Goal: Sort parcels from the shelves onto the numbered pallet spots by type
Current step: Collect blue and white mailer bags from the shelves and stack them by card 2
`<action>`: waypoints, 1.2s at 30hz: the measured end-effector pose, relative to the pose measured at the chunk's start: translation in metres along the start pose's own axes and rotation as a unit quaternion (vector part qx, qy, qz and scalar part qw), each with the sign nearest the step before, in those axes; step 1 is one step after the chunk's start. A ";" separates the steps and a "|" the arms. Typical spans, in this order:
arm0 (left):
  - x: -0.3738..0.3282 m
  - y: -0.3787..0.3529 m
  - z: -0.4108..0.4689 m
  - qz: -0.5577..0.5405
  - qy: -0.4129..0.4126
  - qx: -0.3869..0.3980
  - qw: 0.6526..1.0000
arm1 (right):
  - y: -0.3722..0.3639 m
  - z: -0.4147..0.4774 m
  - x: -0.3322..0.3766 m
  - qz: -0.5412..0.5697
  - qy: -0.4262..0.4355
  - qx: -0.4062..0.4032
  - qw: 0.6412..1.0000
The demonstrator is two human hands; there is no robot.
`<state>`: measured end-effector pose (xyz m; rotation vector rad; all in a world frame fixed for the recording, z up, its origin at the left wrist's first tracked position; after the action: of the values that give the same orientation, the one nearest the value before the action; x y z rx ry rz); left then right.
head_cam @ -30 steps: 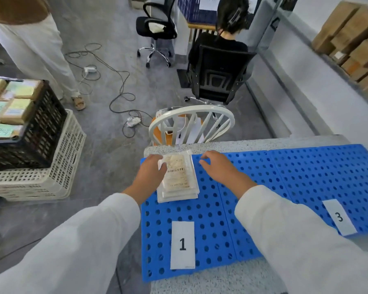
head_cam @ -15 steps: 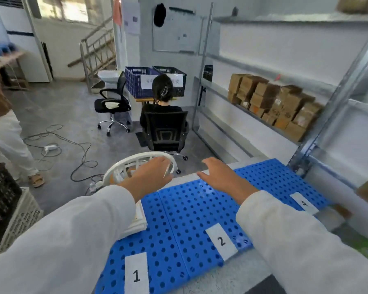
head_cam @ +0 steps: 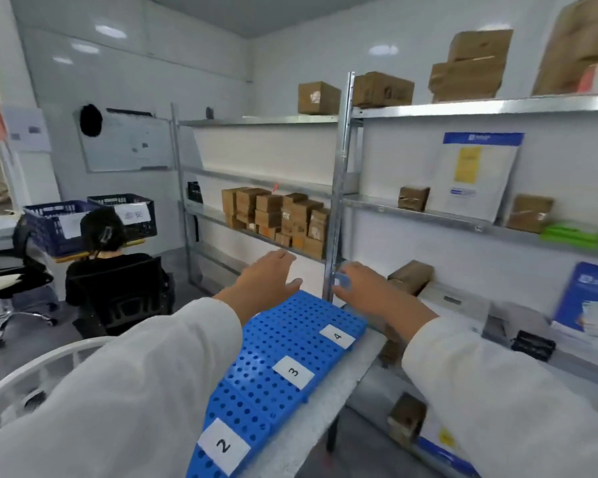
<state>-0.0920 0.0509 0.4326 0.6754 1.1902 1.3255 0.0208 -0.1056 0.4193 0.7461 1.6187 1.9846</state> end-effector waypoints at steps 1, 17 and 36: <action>-0.020 -0.002 0.009 0.001 -0.017 -0.001 1.000 | 0.009 -0.009 -0.017 -0.001 -0.015 -0.010 1.000; -0.255 -0.060 0.099 -0.030 -0.205 0.012 0.978 | 0.109 -0.129 -0.218 0.030 -0.190 -0.125 0.973; -0.303 -0.116 0.366 -0.073 -0.281 -0.018 0.957 | 0.145 0.047 -0.385 -0.024 -0.236 -0.149 0.960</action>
<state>0.3350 -0.1705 0.5212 0.8505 0.7340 0.9365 0.3357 -0.3538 0.5243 0.9583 1.0258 1.7828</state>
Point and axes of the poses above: each hand's wrist, its own z-axis towards the middle knuckle, its own y-axis out of the back of the hand, x = y × z, the point moved 3 cm from there along z, towards the middle knuckle, and after that the axes turned 7 degrees about -z, right-handed, at the moved point
